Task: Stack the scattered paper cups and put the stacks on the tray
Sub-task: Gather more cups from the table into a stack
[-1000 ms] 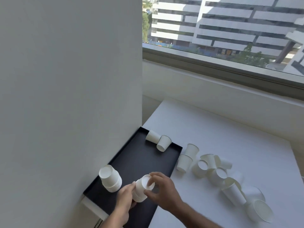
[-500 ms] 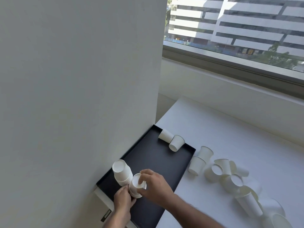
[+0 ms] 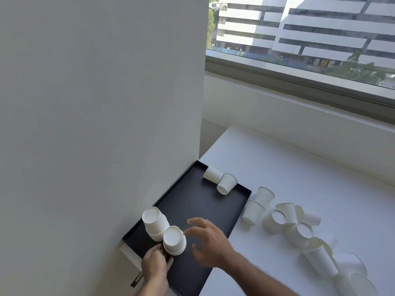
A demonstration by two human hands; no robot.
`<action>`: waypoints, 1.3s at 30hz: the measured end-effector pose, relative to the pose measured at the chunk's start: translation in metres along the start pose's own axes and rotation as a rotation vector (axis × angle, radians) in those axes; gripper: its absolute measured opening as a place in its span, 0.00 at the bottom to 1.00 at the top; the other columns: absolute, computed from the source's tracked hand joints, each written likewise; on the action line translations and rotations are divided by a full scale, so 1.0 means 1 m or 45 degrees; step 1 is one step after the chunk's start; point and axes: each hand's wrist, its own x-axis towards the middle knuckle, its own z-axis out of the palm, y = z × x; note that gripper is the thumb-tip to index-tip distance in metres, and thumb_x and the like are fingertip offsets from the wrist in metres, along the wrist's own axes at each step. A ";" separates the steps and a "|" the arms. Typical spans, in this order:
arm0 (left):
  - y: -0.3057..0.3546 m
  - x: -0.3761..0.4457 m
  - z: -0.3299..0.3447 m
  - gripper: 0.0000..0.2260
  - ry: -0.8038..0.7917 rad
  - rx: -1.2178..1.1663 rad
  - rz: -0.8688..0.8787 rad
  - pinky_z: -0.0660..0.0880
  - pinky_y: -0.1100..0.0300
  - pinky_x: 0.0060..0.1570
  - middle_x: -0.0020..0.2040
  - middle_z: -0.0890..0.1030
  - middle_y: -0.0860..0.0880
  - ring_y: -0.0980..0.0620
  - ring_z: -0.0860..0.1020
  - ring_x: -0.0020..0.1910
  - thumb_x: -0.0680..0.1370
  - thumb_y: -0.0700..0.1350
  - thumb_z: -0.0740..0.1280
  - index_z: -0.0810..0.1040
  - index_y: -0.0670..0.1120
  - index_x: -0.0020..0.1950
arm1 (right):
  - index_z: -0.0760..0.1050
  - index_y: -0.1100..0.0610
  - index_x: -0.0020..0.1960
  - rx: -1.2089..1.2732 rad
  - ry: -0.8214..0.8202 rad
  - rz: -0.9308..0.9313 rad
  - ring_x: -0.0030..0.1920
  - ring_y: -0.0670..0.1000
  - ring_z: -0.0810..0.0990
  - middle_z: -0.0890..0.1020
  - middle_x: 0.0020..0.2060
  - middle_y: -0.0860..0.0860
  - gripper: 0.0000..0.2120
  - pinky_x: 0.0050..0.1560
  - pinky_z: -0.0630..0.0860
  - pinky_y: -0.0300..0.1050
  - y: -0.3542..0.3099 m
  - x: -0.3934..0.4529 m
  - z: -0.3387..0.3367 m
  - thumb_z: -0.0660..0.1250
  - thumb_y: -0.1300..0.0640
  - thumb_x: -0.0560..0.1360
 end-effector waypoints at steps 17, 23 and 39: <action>-0.075 -0.080 0.084 0.07 -0.487 0.792 0.424 0.79 0.54 0.42 0.39 0.83 0.48 0.51 0.79 0.39 0.73 0.36 0.72 0.82 0.48 0.43 | 0.79 0.51 0.54 0.152 0.704 0.982 0.41 0.46 0.77 0.80 0.48 0.45 0.15 0.46 0.74 0.41 0.136 -0.110 -0.068 0.72 0.59 0.68; -0.072 -0.092 0.153 0.10 -0.726 1.297 1.007 0.75 0.57 0.54 0.50 0.77 0.57 0.53 0.75 0.53 0.73 0.45 0.71 0.75 0.52 0.52 | 0.68 0.49 0.69 -0.010 0.456 0.994 0.62 0.50 0.74 0.72 0.65 0.46 0.26 0.58 0.75 0.46 0.151 -0.118 -0.095 0.68 0.53 0.72; -0.072 -0.049 0.243 0.46 -0.844 2.375 1.378 0.70 0.50 0.58 0.70 0.59 0.46 0.44 0.67 0.61 0.73 0.57 0.66 0.32 0.66 0.75 | 0.45 0.43 0.77 -0.431 -0.172 0.938 0.70 0.58 0.63 0.48 0.79 0.48 0.41 0.57 0.77 0.53 0.179 -0.070 -0.107 0.66 0.59 0.74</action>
